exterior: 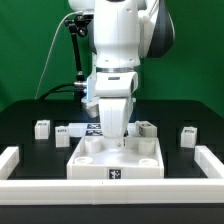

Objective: Assemble one leg

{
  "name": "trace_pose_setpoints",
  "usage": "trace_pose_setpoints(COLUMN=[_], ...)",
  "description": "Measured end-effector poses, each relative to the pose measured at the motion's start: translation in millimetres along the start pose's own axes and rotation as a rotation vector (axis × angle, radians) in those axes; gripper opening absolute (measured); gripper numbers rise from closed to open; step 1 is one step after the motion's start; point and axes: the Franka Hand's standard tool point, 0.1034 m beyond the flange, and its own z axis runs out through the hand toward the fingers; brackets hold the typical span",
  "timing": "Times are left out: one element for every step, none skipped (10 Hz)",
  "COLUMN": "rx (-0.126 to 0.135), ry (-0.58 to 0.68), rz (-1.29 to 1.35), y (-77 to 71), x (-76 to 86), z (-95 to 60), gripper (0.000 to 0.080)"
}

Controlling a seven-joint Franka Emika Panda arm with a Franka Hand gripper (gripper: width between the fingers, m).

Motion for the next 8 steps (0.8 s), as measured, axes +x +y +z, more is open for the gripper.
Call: trace_pose_setpoints(rx=[-0.002, -0.003, -0.003, -0.003, -0.003, -0.003, -0.003, -0.003], ry=[0.000, 0.000, 0.000, 0.000, 0.000, 0.000, 0.000, 0.000], rz=[0.002, 0.002, 0.002, 0.002, 0.002, 0.002, 0.002, 0.002], y=[0.5, 0.7, 0.8, 0.8, 0.8, 0.8, 0.8, 0.8], x=[-0.1, -0.3, -0.4, -0.4, -0.4, -0.4, -0.4, -0.4], z=[-0.2, -0.3, -0.3, -0.3, -0.4, -0.3, -0.3, -0.3], gripper=[0.0088, 0.0057, 0.0057, 0.0057, 0.0057, 0.0057, 0.0057, 0.0057])
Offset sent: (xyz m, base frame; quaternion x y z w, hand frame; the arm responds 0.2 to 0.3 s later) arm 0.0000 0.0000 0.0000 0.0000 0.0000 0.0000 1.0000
